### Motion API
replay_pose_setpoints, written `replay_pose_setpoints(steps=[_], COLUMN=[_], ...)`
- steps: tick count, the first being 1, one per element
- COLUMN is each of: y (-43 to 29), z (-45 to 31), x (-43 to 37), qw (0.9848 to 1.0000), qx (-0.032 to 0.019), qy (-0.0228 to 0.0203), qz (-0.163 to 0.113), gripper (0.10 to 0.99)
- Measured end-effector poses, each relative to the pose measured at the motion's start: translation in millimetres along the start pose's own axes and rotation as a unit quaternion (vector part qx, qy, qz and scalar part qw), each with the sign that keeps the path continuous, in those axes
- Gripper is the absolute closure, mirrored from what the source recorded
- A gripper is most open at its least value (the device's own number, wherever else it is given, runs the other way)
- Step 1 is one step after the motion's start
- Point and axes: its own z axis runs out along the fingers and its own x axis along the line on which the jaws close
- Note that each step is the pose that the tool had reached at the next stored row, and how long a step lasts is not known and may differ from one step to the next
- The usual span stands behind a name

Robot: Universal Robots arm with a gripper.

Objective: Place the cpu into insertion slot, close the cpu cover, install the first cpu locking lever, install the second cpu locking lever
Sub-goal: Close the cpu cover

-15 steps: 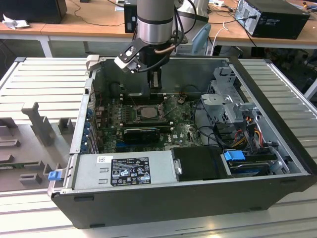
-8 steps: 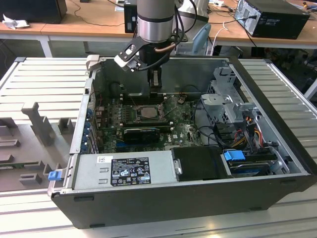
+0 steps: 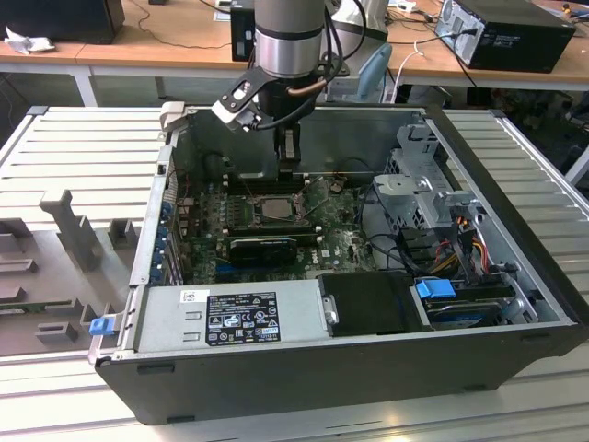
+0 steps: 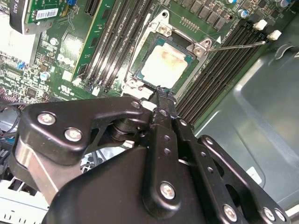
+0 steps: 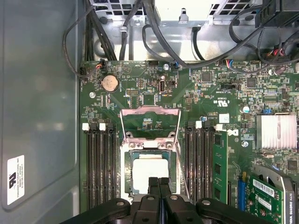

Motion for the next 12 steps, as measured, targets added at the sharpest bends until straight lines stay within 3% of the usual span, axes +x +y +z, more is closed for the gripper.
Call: replay_pose_setpoints(steps=[7, 12], y=[1.2, 10.1], z=[-2.9, -3.8], x=[0.0, 0.1], qw=[1.0000, 1.0000], qx=[0.0000, 0.0002], qy=[0.0000, 0.0000], qz=[0.000, 0.000], gripper=[0.980, 0.980])
